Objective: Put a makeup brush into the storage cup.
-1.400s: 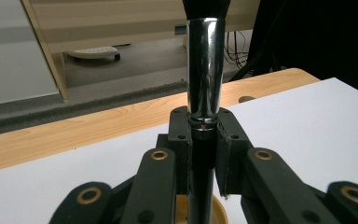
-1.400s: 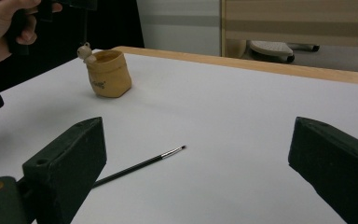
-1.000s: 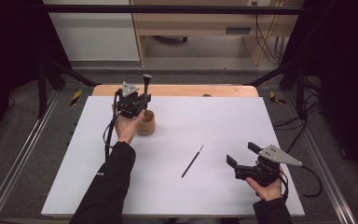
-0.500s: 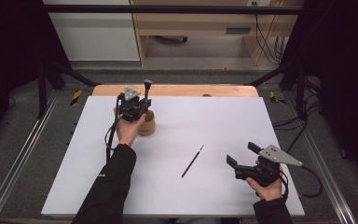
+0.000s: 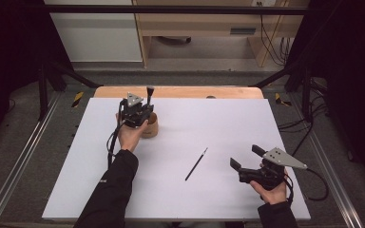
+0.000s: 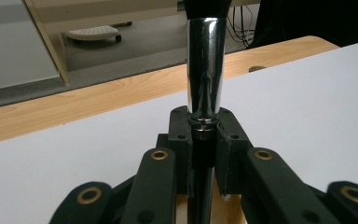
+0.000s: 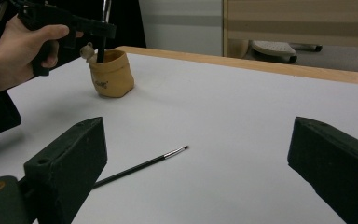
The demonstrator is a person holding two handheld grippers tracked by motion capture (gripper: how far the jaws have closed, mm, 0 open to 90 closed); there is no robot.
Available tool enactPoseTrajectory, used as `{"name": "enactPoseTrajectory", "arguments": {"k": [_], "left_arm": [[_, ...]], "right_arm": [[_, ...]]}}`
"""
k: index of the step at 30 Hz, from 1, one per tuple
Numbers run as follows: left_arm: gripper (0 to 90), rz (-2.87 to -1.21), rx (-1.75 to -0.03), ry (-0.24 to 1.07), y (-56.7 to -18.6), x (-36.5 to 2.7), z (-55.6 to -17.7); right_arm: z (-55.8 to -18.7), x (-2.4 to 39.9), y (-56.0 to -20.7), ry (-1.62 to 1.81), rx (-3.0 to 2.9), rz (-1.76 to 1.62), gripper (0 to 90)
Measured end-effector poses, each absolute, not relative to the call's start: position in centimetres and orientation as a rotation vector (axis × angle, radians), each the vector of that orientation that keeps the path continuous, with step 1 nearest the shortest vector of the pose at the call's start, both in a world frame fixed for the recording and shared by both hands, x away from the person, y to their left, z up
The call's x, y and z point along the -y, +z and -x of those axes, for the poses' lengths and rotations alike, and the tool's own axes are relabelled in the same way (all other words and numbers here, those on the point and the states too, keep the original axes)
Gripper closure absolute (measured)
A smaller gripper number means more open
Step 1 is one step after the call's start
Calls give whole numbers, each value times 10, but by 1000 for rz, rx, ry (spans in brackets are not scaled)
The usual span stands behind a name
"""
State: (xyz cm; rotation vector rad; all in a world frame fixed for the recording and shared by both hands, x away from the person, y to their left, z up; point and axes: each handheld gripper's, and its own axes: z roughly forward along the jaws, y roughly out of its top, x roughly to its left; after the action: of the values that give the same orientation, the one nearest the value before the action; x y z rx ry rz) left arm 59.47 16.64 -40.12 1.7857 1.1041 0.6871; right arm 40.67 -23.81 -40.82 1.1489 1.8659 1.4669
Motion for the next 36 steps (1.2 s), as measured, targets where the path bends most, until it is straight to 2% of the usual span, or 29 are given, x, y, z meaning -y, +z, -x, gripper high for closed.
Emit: {"name": "enactPoseTrajectory", "arguments": {"k": [18,30,36], "left_arm": [[783,-1821,-1149,678,-417,-162,-595],[777,-1842,-1161,662,-413,-167,-589],[685,-1826,-1163,657,-403,-171,-583]], "right_arm": [[-406,238,-408,1471,-1865,-1152,51],[-406,236,-408,1470,-1872,-1153,55],[-407,236,-408,1470,-1872,-1160,56]]}}
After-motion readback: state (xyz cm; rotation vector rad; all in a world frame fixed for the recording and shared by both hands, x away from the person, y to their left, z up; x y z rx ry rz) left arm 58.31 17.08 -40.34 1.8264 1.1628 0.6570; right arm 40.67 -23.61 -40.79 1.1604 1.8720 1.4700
